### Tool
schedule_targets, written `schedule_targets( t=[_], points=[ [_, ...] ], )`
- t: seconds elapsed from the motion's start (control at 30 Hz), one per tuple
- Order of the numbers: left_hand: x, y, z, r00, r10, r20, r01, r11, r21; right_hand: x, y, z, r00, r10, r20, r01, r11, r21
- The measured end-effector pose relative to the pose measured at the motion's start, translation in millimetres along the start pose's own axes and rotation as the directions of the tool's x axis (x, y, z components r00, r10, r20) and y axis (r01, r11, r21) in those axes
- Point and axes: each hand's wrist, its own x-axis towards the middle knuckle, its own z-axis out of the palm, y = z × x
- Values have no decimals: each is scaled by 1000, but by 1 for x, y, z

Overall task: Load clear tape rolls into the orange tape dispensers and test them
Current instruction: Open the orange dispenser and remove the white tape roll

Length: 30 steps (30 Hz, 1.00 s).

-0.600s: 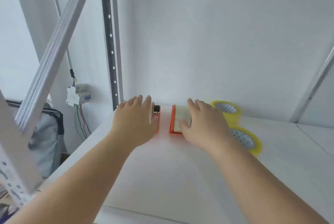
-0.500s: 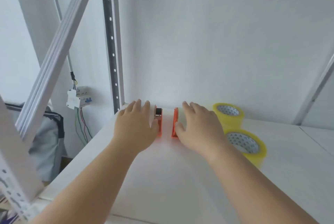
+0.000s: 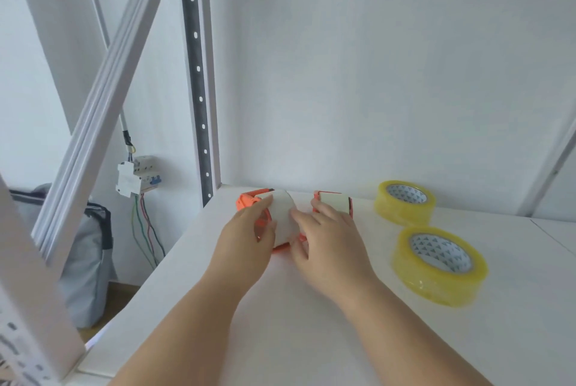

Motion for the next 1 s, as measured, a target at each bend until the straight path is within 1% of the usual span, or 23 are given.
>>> schedule_targets(
  t=[0.1,0.17,0.3,0.33,0.43,0.5,0.57,0.63,0.67,0.73,0.8,0.9,0.93,1.0],
  points=[
    [-2,0,-3,998,-63,32,67,986,-155,-1,1,0,999,25,-46,-22,999,48],
    [-3,0,-3,997,-62,45,70,975,-209,-2,2,1,997,39,-59,-34,996,83],
    [-3,1,-1,997,-36,71,52,968,-247,1,4,2,995,98,36,-103,980,169],
    [-2,1,-1,996,-31,82,52,963,-264,2,4,4,994,107,33,-111,978,178],
    [1,-3,-1,994,-36,104,74,918,-389,3,0,12,992,115,-55,-106,985,135],
    [3,-6,-1,995,-29,93,69,886,-458,4,-3,17,985,125,-121,-111,987,117],
    [2,-6,-3,996,-9,88,53,861,-506,4,-4,17,978,126,-164,-105,986,132],
    [0,-4,-5,998,25,53,7,850,-526,4,-2,13,969,128,-209,-86,977,196],
    [-1,-4,-6,998,53,14,-40,869,-493,3,-2,10,966,142,-217,-85,963,254],
    [-2,-6,-7,993,117,-33,-121,930,-346,1,-1,3,957,195,-216,-96,913,398],
    [-3,-7,-8,981,194,10,-188,960,-208,0,1,-3,947,237,-214,-106,865,490],
    [-4,-8,-3,944,301,134,-290,952,-93,-2,4,-7,932,292,-213,-126,815,566],
    [-4,-9,-1,937,321,139,-317,947,-53,-2,4,-8,931,299,-208,-129,805,579],
    [0,-10,2,936,338,102,-342,940,21,-2,3,-7,935,290,-203,-118,796,593]
  ],
)
